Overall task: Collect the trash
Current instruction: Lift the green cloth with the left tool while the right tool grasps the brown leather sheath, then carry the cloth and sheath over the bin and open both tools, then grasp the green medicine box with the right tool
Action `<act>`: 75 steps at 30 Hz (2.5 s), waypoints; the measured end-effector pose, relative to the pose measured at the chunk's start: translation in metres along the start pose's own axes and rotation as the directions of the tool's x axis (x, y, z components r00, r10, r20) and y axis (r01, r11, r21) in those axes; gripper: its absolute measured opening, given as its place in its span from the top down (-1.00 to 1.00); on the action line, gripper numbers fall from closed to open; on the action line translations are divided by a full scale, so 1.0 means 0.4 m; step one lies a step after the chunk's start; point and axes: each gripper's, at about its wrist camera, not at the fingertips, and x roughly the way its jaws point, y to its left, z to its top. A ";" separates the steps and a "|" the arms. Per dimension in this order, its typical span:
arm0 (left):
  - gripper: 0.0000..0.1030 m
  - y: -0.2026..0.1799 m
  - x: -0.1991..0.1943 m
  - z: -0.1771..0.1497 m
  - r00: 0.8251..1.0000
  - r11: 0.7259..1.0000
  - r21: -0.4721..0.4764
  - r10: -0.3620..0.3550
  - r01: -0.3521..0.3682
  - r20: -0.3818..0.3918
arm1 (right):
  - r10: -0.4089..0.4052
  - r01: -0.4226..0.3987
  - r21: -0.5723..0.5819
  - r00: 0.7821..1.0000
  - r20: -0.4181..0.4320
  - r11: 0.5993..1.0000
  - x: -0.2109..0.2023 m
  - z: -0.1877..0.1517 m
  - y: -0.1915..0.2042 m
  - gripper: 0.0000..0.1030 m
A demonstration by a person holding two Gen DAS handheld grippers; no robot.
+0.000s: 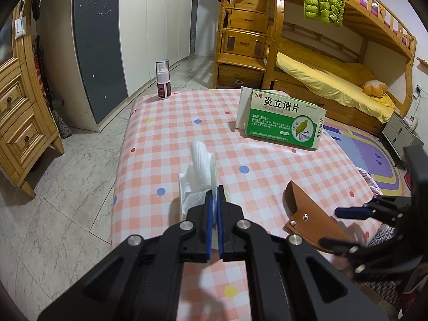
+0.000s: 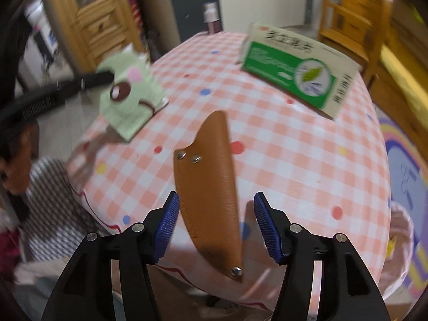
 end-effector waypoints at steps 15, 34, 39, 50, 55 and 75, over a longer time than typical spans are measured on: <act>0.98 -0.074 -0.049 0.018 0.992 0.991 0.063 -0.123 0.120 0.039 | -0.028 -0.008 0.161 0.974 0.223 0.987 -0.160 0.003 -0.066 0.07; 0.98 -0.626 -0.004 0.079 0.920 0.830 0.424 -0.392 0.364 -0.023 | -0.399 0.186 0.601 0.885 0.241 0.778 -0.401 -0.276 -0.412 0.06; 0.98 -0.787 0.045 0.079 0.889 0.765 0.478 -0.451 0.432 -0.081 | -0.486 0.245 0.694 0.857 0.172 0.677 -0.425 -0.371 -0.512 0.06; 0.78 -0.993 0.157 0.110 0.868 0.716 0.508 -0.473 0.479 -0.152 | -0.532 0.247 0.788 0.839 0.118 0.564 -0.408 -0.455 -0.676 0.05; -0.39 -0.981 0.154 0.141 0.877 0.754 0.478 -0.472 0.451 -0.083 | -0.530 0.247 0.797 0.841 0.106 0.551 -0.380 -0.450 -0.730 -0.31; -0.40 -0.615 0.067 0.086 0.972 0.918 0.328 -0.236 0.221 0.006 | -0.480 0.214 0.702 0.853 0.204 0.679 -0.432 -0.338 -0.517 -0.19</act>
